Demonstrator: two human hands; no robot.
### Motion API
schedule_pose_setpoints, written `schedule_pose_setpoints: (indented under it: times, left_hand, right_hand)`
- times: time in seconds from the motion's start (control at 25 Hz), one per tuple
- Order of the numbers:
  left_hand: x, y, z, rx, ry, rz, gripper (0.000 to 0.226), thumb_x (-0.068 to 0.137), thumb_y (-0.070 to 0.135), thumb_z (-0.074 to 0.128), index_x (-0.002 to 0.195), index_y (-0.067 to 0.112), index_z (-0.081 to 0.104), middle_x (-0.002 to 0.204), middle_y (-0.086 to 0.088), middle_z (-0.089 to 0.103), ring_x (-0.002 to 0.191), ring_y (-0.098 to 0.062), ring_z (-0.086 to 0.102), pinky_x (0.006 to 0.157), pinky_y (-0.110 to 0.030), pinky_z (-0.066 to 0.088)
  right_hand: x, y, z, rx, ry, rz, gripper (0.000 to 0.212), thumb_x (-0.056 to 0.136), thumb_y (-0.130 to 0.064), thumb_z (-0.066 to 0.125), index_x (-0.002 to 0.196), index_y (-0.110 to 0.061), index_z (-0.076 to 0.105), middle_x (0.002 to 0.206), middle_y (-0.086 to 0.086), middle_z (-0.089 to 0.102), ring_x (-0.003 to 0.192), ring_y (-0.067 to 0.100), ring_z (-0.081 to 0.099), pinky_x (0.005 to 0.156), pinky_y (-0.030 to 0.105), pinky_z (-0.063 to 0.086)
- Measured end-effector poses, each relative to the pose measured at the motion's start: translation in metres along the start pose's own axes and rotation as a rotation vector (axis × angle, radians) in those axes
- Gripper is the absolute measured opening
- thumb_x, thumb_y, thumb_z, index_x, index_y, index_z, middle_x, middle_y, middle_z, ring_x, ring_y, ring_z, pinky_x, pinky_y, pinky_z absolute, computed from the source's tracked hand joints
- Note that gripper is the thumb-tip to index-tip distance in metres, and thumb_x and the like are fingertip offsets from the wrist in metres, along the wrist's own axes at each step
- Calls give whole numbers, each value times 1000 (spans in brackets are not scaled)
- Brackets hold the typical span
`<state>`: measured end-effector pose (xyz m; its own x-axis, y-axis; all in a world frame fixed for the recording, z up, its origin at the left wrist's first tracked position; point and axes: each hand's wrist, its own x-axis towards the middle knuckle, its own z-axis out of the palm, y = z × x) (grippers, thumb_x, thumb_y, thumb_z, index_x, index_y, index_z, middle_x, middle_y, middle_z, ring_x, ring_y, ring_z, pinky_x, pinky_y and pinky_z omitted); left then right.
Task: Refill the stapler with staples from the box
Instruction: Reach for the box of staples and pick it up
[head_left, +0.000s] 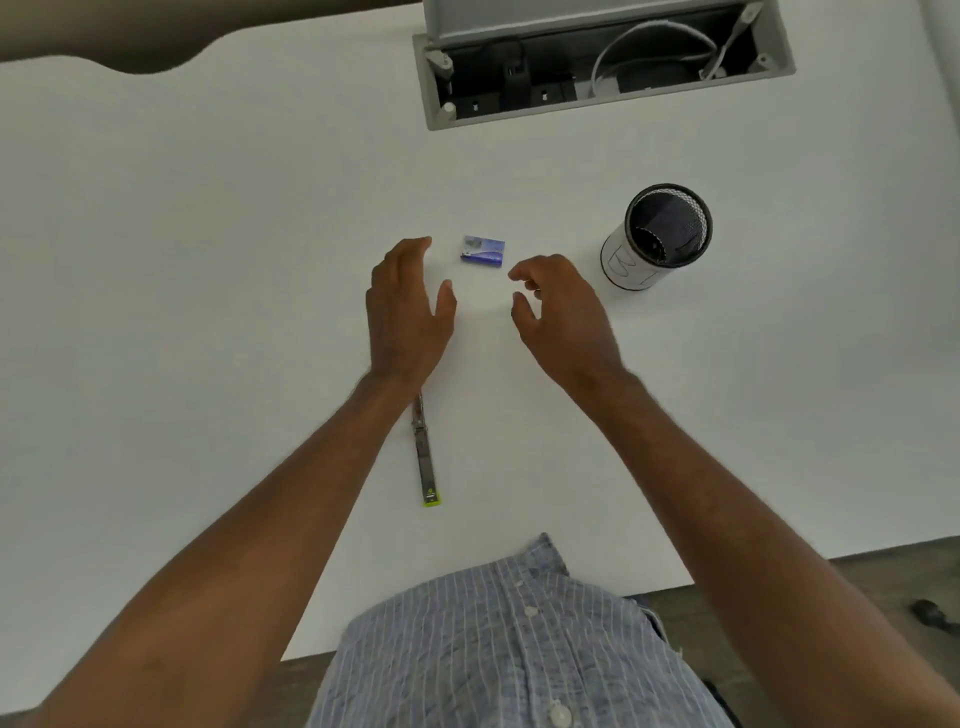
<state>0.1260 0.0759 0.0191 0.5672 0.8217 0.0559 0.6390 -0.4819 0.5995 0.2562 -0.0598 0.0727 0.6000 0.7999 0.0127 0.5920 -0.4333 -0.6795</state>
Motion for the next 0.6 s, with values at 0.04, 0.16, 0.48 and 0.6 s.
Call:
schedule_pose_setpoints:
  times: [0.04,0.16,0.48,0.6]
  left_hand:
    - [-1,-14,-7,35,-14,-19,54,97,31,56,147,15,43,153,-5,46,140,-25,42,114,-40,36]
    - [-1,-42,-20,126,-75,-21,57,97,30,55,149,11,42,160,-9,38,148,-29,33,121,-43,26]
    - [-2,-56,-16,262,-124,-11,59,101,35,45,155,13,35,167,-9,25,155,-28,20,126,-45,17]
    - [-3,-58,-14,283,-112,-6,59,101,36,44,155,13,35,167,-9,25,155,-29,20,126,-45,17]
  right_hand:
    - [1,2,10,-38,-93,26,33,93,-14,64,126,-12,60,127,5,57,108,23,60,88,41,53]
    - [13,5,30,-84,-154,75,49,91,-17,67,136,-9,51,139,9,47,123,28,50,93,41,51]
    - [48,6,58,-47,-15,112,54,90,-9,66,141,-9,51,139,11,52,126,28,50,97,24,40]
    - [47,5,65,-34,69,107,43,91,-1,60,133,-6,60,130,12,59,119,30,54,99,25,39]
